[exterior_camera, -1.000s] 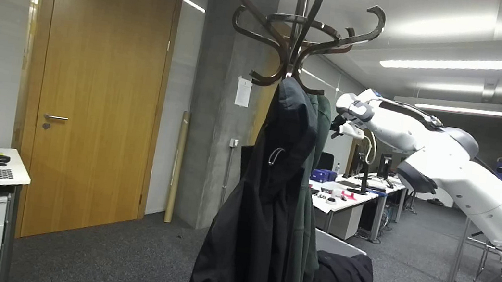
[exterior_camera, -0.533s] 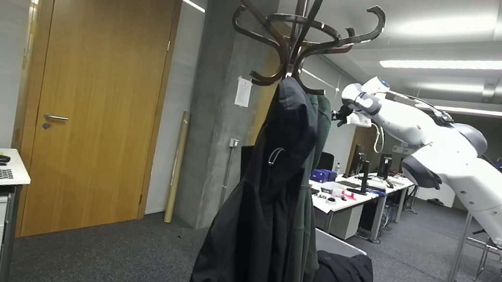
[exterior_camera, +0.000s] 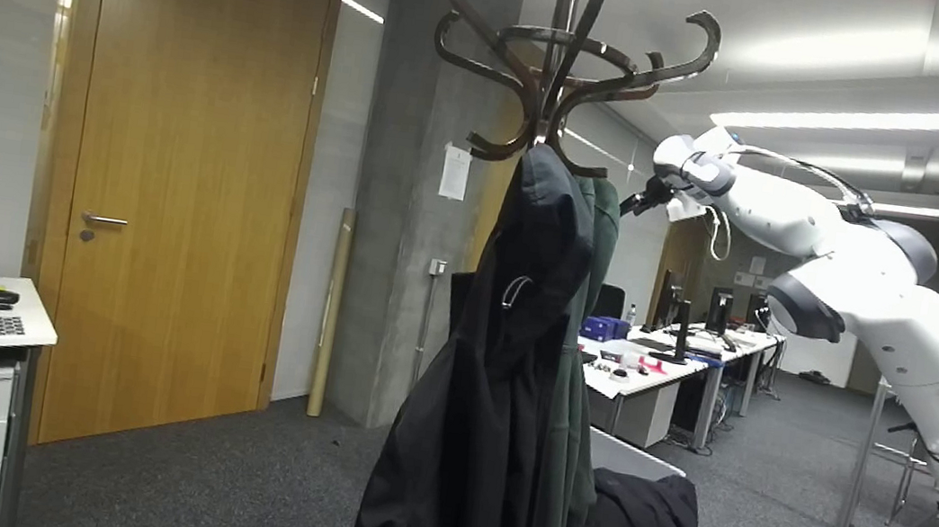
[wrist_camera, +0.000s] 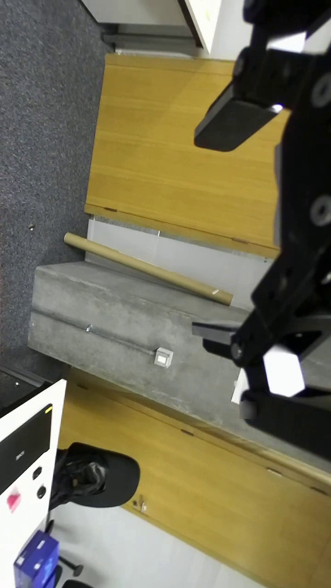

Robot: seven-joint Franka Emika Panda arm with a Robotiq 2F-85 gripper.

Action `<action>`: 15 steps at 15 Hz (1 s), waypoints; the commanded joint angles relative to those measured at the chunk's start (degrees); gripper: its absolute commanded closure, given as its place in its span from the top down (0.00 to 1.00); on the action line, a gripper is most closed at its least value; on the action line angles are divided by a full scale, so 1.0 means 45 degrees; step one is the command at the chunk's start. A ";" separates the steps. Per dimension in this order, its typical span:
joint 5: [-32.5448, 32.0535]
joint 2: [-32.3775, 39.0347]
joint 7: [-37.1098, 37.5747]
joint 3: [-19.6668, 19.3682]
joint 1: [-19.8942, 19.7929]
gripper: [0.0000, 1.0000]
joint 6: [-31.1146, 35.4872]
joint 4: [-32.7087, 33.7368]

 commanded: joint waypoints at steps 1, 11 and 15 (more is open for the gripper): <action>0.0159 0.0913 -0.2335 -0.0187 0.1119 1.00 0.0277 -0.0923; -0.2118 0.3022 -0.4641 -0.1223 0.4817 1.00 0.2302 -0.4322; -0.3872 0.4236 -0.4147 -0.2308 0.7174 1.00 0.3748 -0.5974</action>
